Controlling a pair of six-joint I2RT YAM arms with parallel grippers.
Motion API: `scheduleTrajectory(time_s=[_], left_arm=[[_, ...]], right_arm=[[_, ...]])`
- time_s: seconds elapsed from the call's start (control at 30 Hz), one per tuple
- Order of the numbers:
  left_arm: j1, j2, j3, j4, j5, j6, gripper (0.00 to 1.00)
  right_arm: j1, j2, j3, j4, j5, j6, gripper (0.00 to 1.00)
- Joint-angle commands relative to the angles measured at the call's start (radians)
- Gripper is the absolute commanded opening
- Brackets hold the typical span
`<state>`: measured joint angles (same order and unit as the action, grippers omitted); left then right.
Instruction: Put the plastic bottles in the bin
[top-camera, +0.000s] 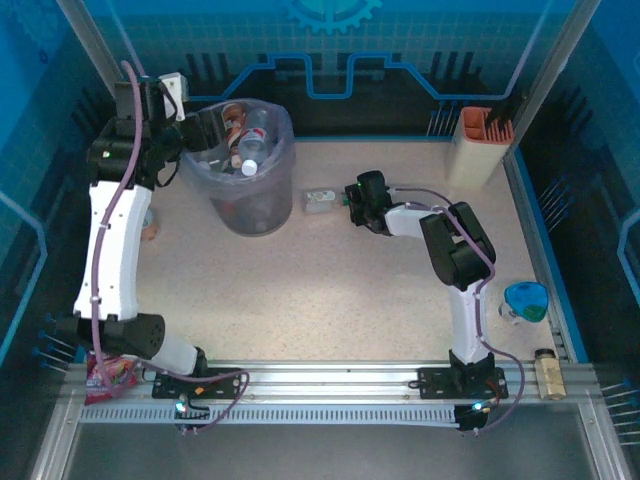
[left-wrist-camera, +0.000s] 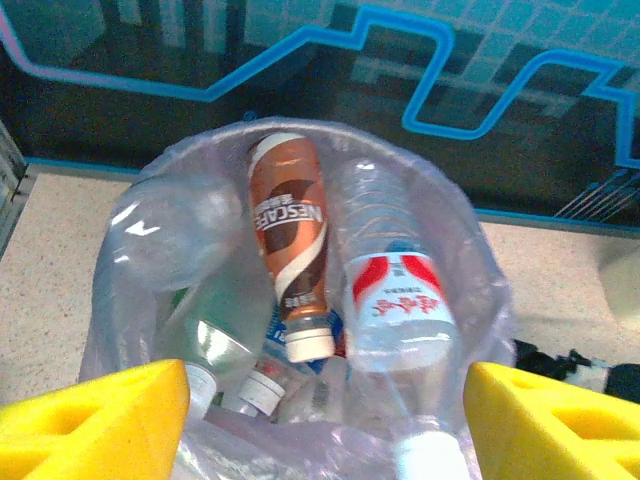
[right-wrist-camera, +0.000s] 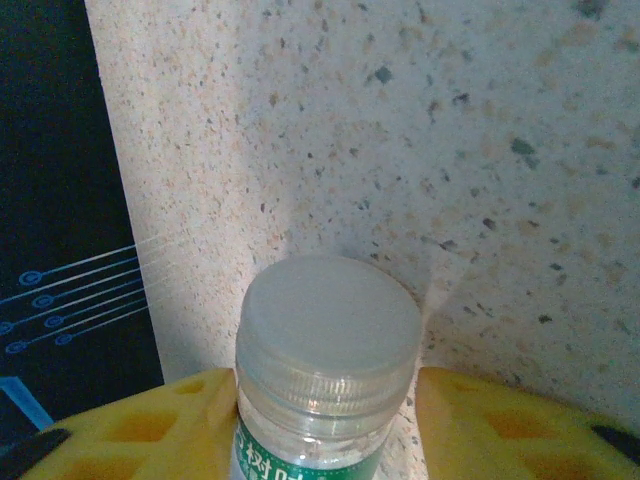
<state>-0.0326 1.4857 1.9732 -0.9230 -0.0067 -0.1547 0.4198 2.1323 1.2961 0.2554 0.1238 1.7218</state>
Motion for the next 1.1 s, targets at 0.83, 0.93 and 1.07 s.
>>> scheduleTrajectory(time_s=[0.83,0.93,1.07], left_arm=[[-0.379,-0.016,-0.029,-0.027,0.155,-0.055,0.8],[-0.411,-0.019,-0.106,0.041,0.266,-0.106,0.81],[-0.431,-0.002,-0.163,0.095,0.317,-0.153,0.83]], right_arm=[[-0.14,-0.492,-0.171,-0.084,-0.324,-0.5,0.24],[-0.155,-0.56,-0.158,-0.117,-0.411,-0.59,0.24],[-0.172,-0.621,-0.13,-0.157,-0.531,-0.667,0.21]])
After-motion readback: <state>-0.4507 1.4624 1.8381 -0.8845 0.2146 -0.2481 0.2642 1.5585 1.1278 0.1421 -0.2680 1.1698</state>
